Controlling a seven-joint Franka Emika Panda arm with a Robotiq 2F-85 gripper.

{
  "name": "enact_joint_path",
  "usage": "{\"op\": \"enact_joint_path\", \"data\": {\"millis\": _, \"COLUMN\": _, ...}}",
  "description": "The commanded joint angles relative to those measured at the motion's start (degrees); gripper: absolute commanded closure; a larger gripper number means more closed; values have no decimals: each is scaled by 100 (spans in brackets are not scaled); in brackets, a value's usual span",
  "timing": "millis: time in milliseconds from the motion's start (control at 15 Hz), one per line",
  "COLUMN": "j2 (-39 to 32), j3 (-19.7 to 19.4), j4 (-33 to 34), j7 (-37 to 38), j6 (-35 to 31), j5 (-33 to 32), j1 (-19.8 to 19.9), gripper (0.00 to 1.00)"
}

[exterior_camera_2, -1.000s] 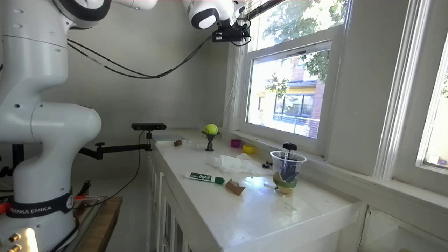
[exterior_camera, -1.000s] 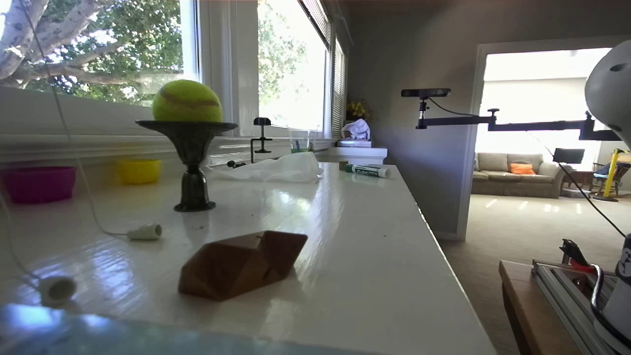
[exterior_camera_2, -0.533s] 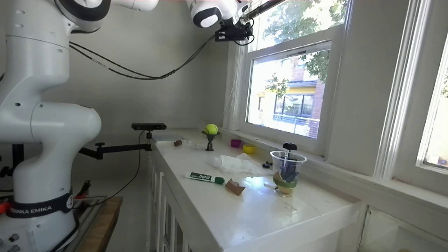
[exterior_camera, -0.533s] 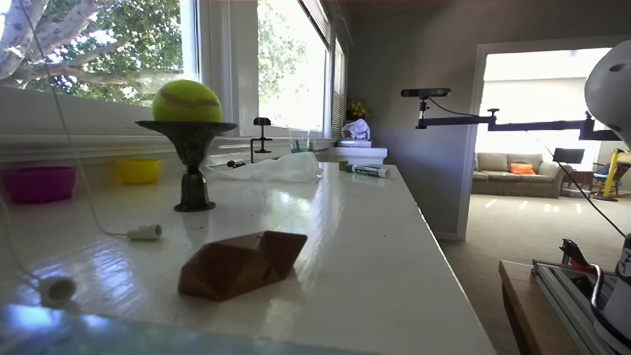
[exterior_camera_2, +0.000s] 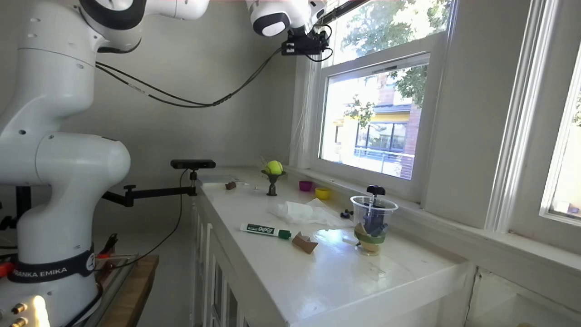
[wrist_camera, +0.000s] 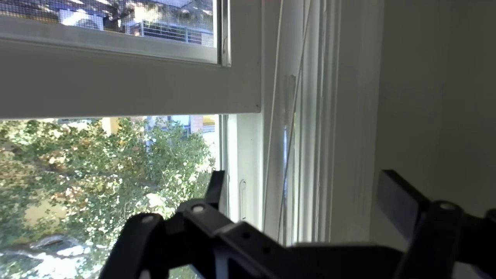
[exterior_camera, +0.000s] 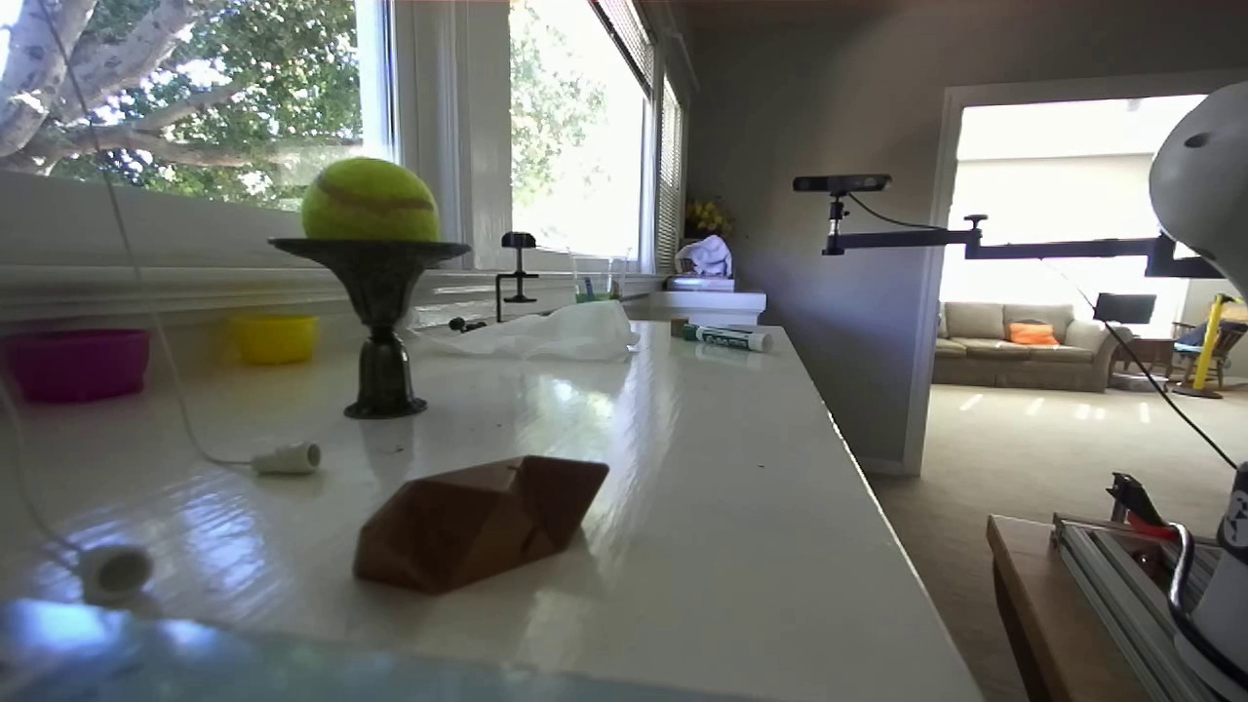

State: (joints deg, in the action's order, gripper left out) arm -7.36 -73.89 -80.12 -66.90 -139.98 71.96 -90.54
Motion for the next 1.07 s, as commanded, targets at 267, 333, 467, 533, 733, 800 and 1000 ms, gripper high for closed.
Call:
{"op": "enact_joint_path", "data": {"millis": 267, "j2": -18, "j3": -20, "j4": -30, "j7": 30, "j6": -14, "j5": -41, "j1": -20, "gripper": 0}}
{"op": "enact_joint_path", "data": {"millis": 333, "j2": -46, "j3": -27, "j4": -28, "j7": 61, "j6": -31, "j5": -39, "j1": -6, "gripper": 0}}
{"op": "enact_joint_path", "data": {"millis": 467, "j2": -85, "j3": -21, "j4": -11, "j7": 86, "j6": -37, "j5": -22, "j1": 13, "gripper": 0}}
{"op": "enact_joint_path", "data": {"millis": 533, "j2": -109, "j3": -24, "j4": -2, "j7": 111, "j6": -56, "j5": -28, "j1": 12, "gripper": 0}}
{"op": "enact_joint_path", "data": {"millis": 733, "j2": -167, "j3": -12, "j4": 44, "j7": 124, "j6": -21, "j5": -11, "j1": 37, "gripper": 0}}
{"op": "enact_joint_path", "data": {"millis": 800, "j2": -192, "j3": -1, "j4": 58, "j7": 105, "j6": -6, "j5": 11, "j1": 54, "gripper": 0}}
{"op": "enact_joint_path", "data": {"millis": 1000, "j2": -342, "j3": 54, "j4": 140, "j7": 47, "j6": 86, "j5": 155, "j1": 214, "gripper": 0}}
